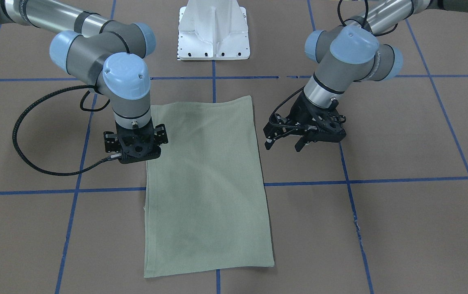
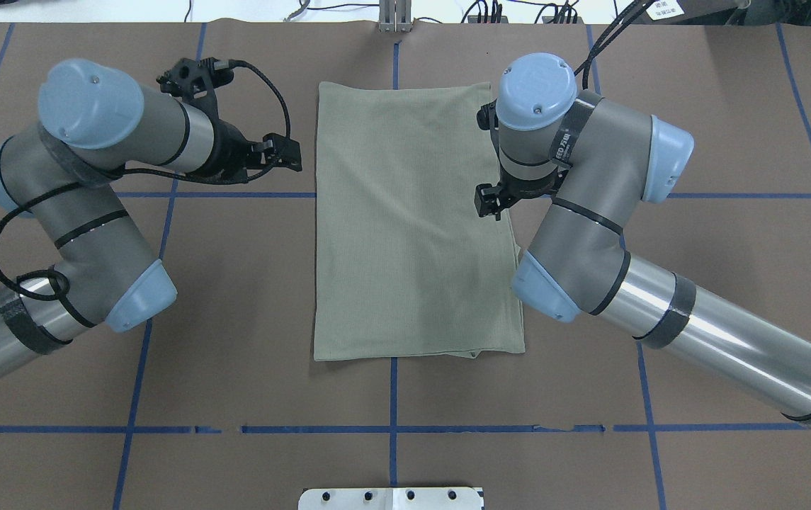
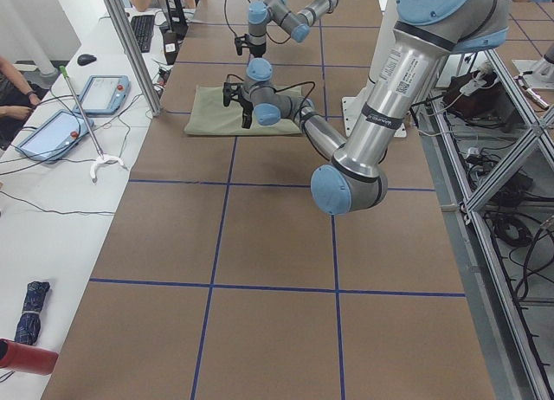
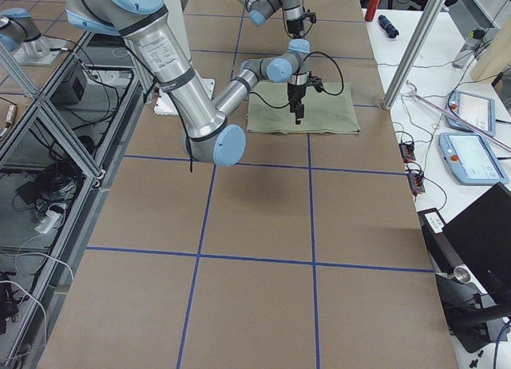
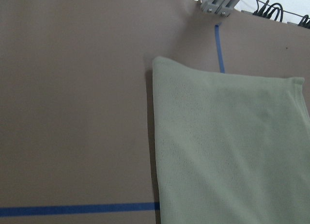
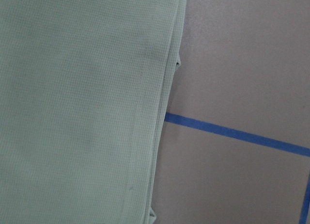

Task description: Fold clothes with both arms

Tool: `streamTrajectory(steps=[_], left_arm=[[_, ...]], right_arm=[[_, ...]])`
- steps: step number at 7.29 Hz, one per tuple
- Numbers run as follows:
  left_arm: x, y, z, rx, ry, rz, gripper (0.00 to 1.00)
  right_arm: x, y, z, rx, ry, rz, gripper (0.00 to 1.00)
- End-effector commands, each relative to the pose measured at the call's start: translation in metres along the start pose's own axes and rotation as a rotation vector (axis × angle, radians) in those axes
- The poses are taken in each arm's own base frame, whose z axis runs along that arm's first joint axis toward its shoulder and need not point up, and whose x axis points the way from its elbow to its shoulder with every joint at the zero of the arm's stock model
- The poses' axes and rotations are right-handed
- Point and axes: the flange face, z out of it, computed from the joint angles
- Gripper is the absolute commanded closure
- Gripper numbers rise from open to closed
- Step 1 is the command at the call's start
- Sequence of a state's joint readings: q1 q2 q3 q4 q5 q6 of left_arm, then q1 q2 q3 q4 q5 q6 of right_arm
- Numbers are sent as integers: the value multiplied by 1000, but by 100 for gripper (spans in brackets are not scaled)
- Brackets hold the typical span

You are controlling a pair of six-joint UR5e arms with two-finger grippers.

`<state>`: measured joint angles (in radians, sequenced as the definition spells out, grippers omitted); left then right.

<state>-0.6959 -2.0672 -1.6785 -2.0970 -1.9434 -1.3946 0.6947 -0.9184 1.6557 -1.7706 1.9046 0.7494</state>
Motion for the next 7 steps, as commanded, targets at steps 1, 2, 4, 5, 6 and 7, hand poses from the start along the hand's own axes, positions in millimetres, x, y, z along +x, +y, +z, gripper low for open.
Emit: streamTrajectory(steps=[1, 2, 4, 5, 6, 7], left_arm=[[21, 95, 26, -89, 8, -177, 0], [28, 138, 44, -111, -10, -247, 0], [33, 197, 64, -130, -65, -346, 1], [36, 201, 67, -125, -116, -369, 1], [34, 201, 65, -120, -157, -374, 1], [33, 201, 64, -115, -187, -377, 1]], right_arm=[[8, 26, -27, 2, -81, -6, 0], [8, 30, -33, 11, -92, -8, 0], [9, 31, -33, 10, -94, 3, 0], [9, 32, -33, 11, -94, 3, 0], [8, 32, -31, 9, -94, 12, 0], [8, 32, -31, 9, -94, 12, 0]])
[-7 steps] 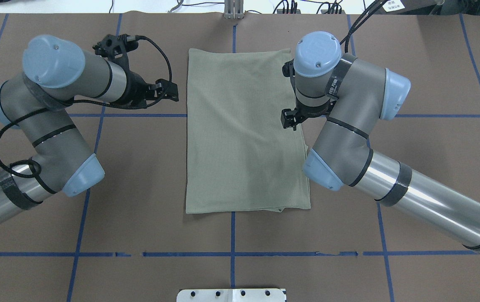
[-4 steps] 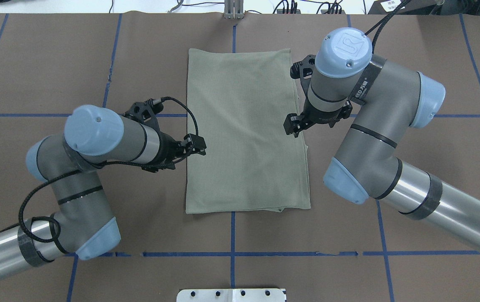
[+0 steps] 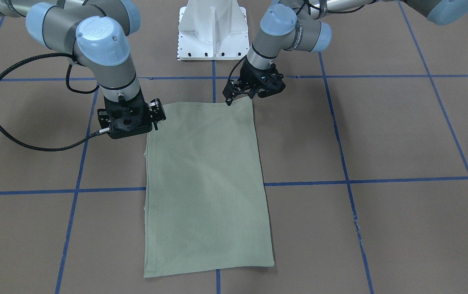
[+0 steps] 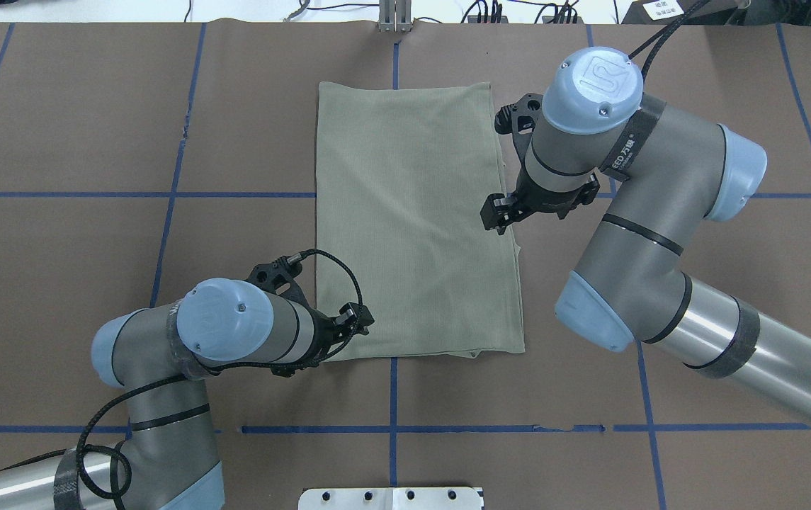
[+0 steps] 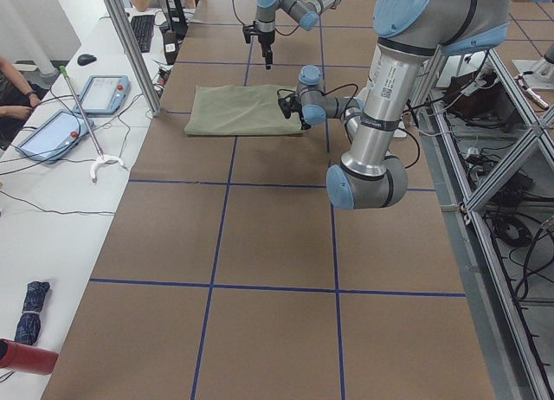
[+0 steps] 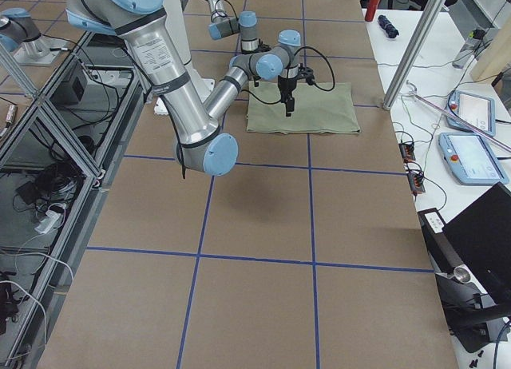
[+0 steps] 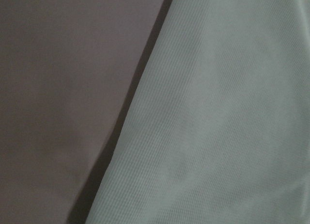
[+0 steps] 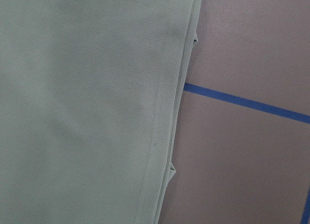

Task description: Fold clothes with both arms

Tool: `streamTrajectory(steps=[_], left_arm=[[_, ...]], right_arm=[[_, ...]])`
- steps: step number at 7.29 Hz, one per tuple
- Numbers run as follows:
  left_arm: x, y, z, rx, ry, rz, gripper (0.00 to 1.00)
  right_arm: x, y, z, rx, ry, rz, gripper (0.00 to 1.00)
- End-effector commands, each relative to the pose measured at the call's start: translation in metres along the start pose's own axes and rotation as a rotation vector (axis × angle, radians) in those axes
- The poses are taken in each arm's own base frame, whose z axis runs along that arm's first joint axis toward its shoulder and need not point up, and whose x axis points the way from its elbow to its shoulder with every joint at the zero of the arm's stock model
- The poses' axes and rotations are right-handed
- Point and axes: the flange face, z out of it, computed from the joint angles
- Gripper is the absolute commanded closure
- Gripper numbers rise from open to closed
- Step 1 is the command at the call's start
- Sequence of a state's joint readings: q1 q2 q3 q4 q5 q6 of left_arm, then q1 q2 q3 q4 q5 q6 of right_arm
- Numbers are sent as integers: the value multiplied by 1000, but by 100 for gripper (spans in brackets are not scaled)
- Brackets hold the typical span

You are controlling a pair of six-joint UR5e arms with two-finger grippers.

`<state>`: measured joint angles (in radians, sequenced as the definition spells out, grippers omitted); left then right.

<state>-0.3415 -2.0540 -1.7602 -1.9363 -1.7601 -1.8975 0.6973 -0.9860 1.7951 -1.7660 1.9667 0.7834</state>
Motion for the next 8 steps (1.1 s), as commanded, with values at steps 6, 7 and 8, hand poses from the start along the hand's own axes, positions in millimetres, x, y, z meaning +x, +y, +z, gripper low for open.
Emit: streamTrajectory(steps=[6, 7, 8], left_arm=[[-6, 3, 6, 30, -78, -11, 5], [-6, 3, 6, 31, -78, -9, 10], [-6, 3, 7, 39, -76, -5, 13]], right_arm=[[3, 0, 3, -4, 4, 6, 0], [3, 0, 3, -4, 4, 5, 0], [5, 0, 2, -1, 4, 8, 0]])
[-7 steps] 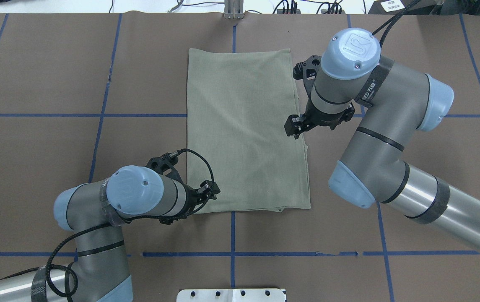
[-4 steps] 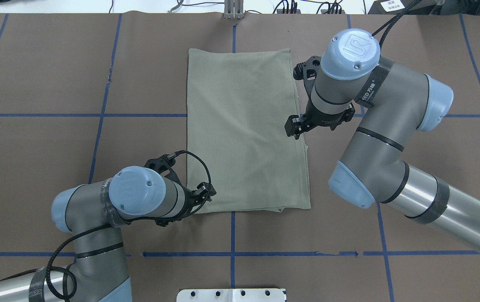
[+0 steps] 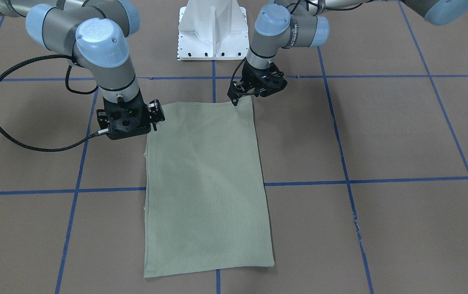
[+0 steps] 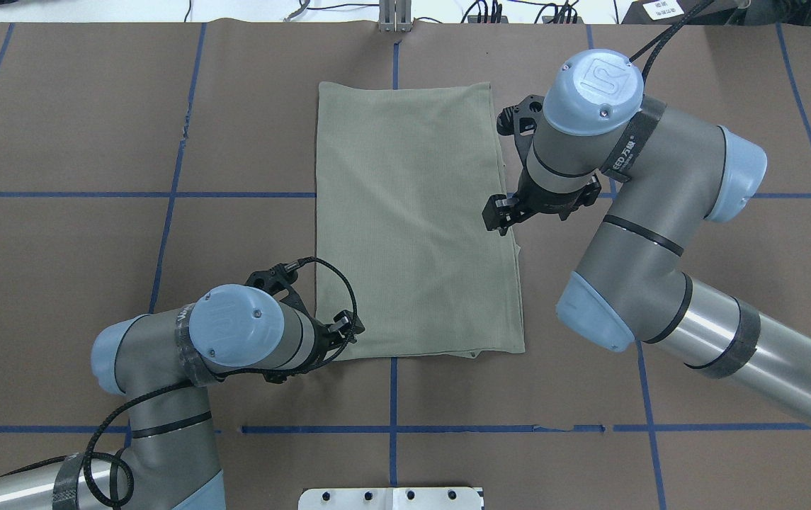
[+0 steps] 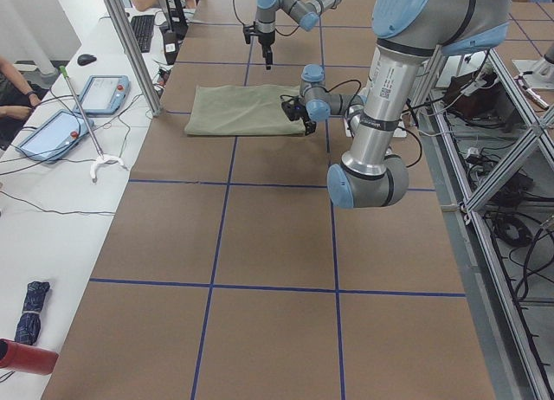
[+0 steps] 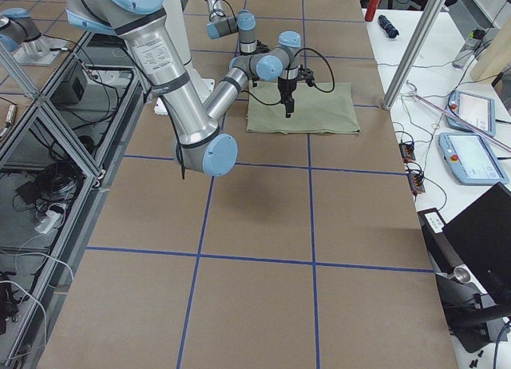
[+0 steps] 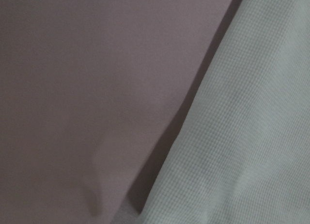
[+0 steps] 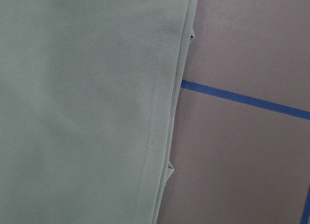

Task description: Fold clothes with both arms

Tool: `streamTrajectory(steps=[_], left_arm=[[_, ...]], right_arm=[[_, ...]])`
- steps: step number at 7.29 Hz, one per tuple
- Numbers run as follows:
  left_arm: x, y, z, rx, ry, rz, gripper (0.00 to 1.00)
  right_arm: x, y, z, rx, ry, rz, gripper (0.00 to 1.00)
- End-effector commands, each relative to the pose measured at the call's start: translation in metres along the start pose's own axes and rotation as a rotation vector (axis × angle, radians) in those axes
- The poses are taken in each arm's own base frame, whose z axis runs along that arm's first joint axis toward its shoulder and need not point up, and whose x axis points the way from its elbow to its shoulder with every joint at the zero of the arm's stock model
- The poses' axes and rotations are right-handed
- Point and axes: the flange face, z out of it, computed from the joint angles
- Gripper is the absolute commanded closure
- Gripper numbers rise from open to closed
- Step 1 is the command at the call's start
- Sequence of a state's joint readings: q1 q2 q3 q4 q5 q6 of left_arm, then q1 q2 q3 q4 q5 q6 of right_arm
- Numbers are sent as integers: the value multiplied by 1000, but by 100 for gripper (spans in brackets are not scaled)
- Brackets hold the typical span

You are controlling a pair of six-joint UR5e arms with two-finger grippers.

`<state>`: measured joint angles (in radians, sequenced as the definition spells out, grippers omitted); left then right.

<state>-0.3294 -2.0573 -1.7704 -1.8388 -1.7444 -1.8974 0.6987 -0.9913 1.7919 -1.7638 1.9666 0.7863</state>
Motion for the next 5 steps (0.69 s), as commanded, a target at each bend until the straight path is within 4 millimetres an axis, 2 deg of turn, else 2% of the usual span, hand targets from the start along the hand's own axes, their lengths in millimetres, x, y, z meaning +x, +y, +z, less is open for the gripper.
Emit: streamTrajectory(steps=[1, 3, 5], left_arm=[[0, 0, 1, 8, 3, 4, 18], [0, -1, 6, 11, -6, 2, 30], [2, 0, 4, 9, 0, 2, 49]], right_arm=[[2, -1, -1, 2, -1, 1, 0], [2, -1, -1, 3, 0, 3, 0], [3, -2, -2, 4, 0, 3, 0]])
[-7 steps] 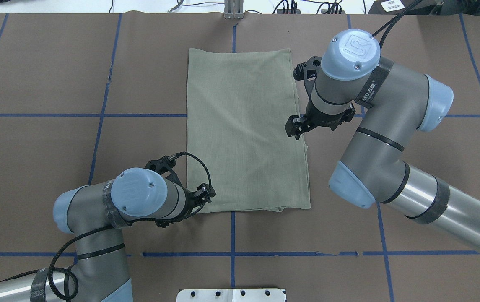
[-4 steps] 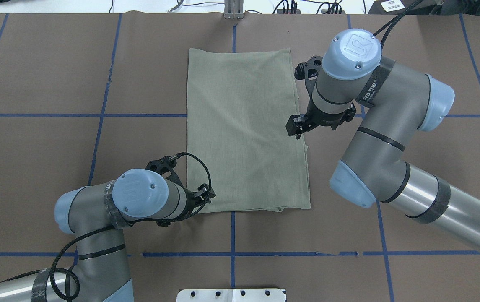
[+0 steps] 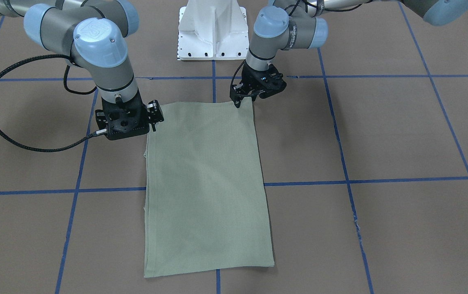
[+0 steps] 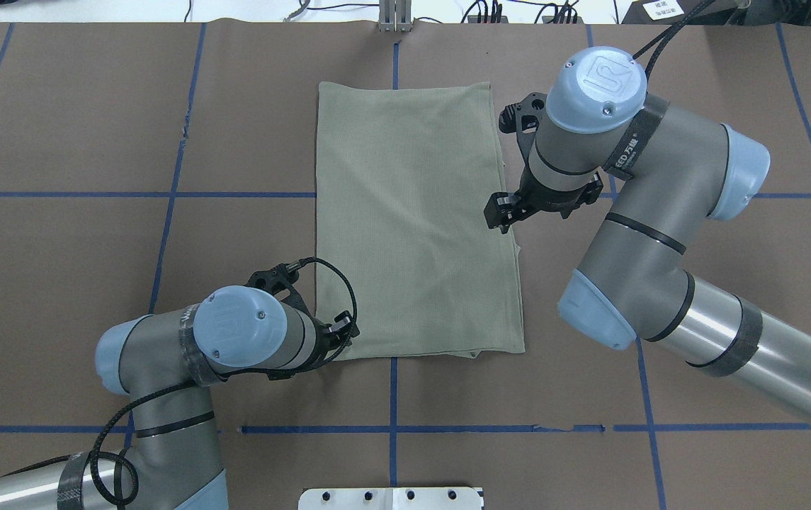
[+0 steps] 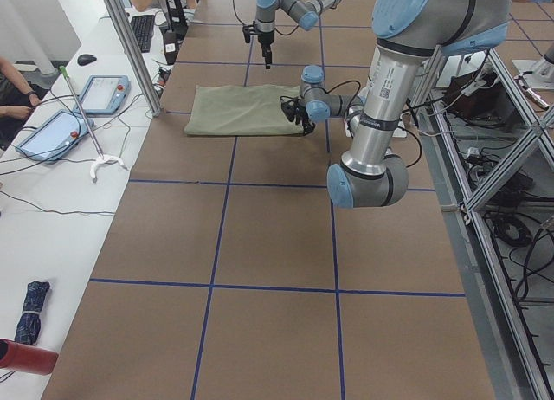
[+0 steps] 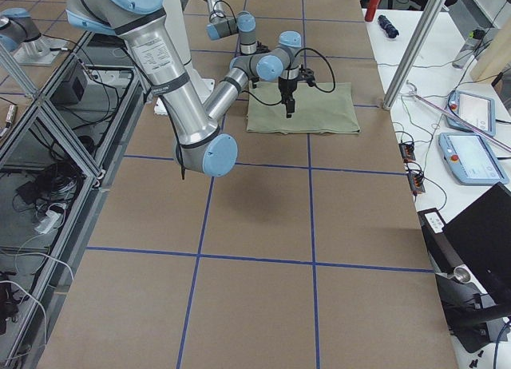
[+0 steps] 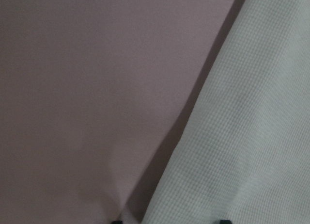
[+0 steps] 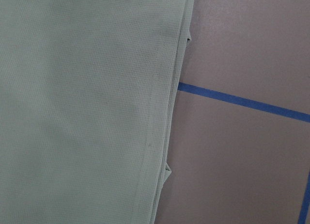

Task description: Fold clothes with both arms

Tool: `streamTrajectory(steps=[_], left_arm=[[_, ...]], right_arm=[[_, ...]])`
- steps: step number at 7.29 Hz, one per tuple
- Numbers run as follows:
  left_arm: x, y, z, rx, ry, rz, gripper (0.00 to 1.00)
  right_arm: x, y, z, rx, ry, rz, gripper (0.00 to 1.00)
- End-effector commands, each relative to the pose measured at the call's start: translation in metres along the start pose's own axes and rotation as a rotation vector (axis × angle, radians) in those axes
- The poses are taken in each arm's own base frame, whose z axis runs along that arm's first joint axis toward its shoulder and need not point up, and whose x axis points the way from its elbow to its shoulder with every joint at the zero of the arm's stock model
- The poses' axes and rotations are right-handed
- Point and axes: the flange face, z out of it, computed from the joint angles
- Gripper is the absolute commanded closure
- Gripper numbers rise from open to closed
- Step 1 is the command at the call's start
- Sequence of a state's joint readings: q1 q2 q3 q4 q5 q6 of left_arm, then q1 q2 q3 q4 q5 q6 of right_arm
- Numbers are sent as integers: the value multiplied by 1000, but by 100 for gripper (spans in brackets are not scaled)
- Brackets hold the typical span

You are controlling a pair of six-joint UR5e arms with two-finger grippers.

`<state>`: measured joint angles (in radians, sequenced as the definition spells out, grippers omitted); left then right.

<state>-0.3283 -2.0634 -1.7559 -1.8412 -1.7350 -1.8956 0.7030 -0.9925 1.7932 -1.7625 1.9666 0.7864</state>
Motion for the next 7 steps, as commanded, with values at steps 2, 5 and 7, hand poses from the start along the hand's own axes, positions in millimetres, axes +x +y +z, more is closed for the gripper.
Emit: streamTrajectory(steps=[2, 5, 7], left_arm=[[1, 1, -3, 0, 9, 3, 80], [4, 2, -13, 7, 33, 12, 100], [1, 15, -16, -10, 36, 24, 100]], right_arm=[[0, 0, 0, 1, 0, 1, 0], [0, 1, -1, -2, -4, 1, 0], [-4, 6, -8, 5, -22, 83, 0]])
